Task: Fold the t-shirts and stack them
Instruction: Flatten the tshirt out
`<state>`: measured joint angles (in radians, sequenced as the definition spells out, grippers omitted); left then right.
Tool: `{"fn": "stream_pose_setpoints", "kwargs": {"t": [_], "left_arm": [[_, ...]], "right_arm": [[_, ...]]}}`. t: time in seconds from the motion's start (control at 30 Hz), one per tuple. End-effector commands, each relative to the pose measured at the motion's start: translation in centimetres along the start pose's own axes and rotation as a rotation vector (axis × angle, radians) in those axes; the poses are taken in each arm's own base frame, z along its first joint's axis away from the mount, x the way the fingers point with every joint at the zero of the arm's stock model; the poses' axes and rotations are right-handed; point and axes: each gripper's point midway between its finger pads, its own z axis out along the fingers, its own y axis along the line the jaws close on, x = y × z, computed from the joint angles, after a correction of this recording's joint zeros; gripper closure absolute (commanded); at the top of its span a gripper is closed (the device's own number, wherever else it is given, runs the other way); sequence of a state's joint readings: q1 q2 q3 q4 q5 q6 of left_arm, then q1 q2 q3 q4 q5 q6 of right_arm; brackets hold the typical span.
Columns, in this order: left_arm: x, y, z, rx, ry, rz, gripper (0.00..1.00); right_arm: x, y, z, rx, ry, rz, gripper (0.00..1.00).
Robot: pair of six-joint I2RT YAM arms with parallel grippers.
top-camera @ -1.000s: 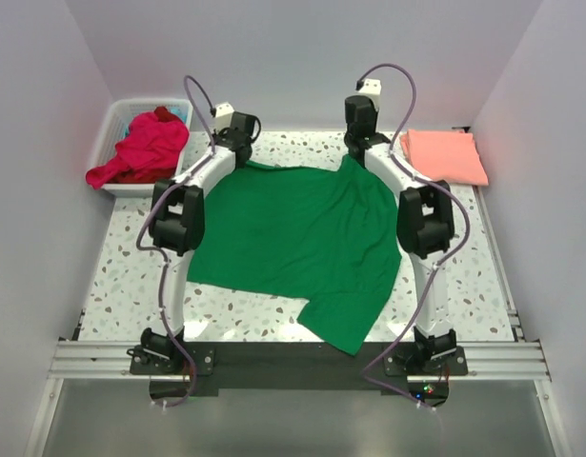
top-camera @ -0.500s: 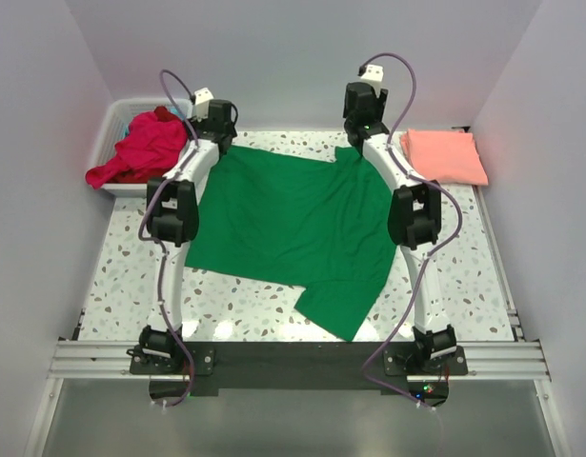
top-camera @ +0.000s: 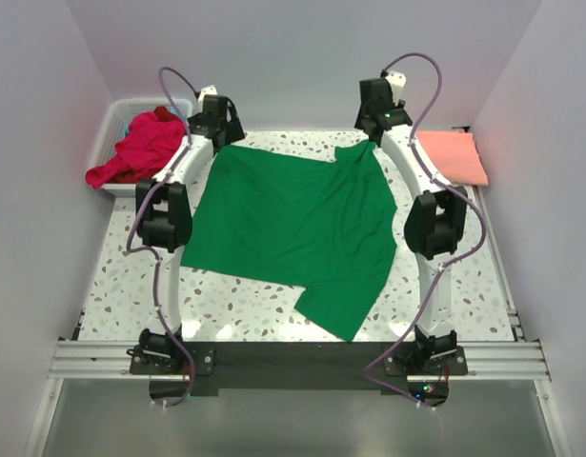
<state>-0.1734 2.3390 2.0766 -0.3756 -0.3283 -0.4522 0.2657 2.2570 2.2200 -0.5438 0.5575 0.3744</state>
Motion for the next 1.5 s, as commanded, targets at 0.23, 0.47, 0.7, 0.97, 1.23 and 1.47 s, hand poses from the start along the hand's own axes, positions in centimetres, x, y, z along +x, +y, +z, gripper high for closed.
{"fn": "stream_pose_setpoints", "kwargs": {"t": [0.23, 0.47, 0.7, 0.97, 1.23, 1.47], "left_arm": [[3.3, -2.9, -1.9, 0.162, 0.197, -0.040, 0.07], [5.8, -2.5, -0.6, 0.136, 0.242, -0.074, 0.07], [8.2, -2.1, 1.3, 0.104, 0.270, -0.069, 0.08], [9.8, 0.6, 2.4, -0.046, 0.279, -0.034, 0.08], [8.6, 3.2, 1.9, -0.188, 0.228, -0.036, 0.07], [6.7, 3.7, 1.2, -0.232, 0.177, -0.069, 0.06]], "right_arm": [[10.3, -3.2, -1.1, 0.032, 0.385, 0.093, 0.45], [13.8, -3.7, -0.6, 0.037, 0.441, 0.105, 0.55], [15.1, -4.0, 0.5, 0.068, 0.464, 0.092, 0.67], [16.9, -6.6, 1.7, 0.135, 0.512, 0.099, 0.67], [19.6, -8.7, 2.5, 0.179, 0.577, 0.085, 0.71], [20.2, -11.2, 2.9, 0.250, 0.600, 0.092, 0.71]]}}
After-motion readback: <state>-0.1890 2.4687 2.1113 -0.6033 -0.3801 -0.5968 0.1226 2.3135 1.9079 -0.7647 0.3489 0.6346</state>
